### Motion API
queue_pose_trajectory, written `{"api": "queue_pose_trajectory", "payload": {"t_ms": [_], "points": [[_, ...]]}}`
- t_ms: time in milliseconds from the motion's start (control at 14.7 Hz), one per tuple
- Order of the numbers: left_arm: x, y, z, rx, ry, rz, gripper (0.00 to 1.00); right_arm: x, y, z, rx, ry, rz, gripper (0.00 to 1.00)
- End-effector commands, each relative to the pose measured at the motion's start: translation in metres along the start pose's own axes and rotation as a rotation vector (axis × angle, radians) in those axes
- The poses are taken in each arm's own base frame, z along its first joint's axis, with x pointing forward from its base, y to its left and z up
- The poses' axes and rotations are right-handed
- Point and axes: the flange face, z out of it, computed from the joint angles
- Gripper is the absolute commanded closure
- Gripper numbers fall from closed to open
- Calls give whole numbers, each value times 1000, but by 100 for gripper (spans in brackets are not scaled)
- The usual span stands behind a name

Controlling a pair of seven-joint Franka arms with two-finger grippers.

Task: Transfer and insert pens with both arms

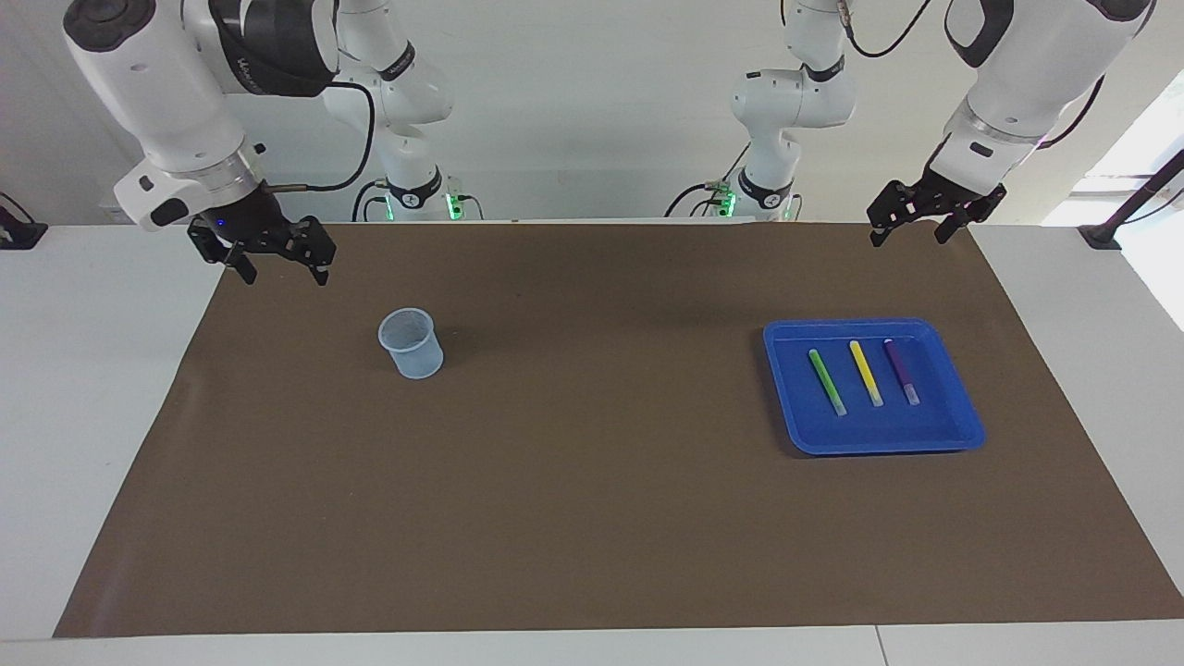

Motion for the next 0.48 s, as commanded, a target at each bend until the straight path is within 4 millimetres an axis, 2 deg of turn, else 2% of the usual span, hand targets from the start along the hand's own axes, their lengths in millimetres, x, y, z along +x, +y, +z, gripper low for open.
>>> {"api": "queue_pose_trajectory", "payload": {"t_ms": [0,408], "points": [[3,0,-3,-6,13,-10,0,-1,-1,-6,23,16,-25,0],[3,0,-3,-6,14,-11,0,-1,-4,-7,21,19,-28,0]]}}
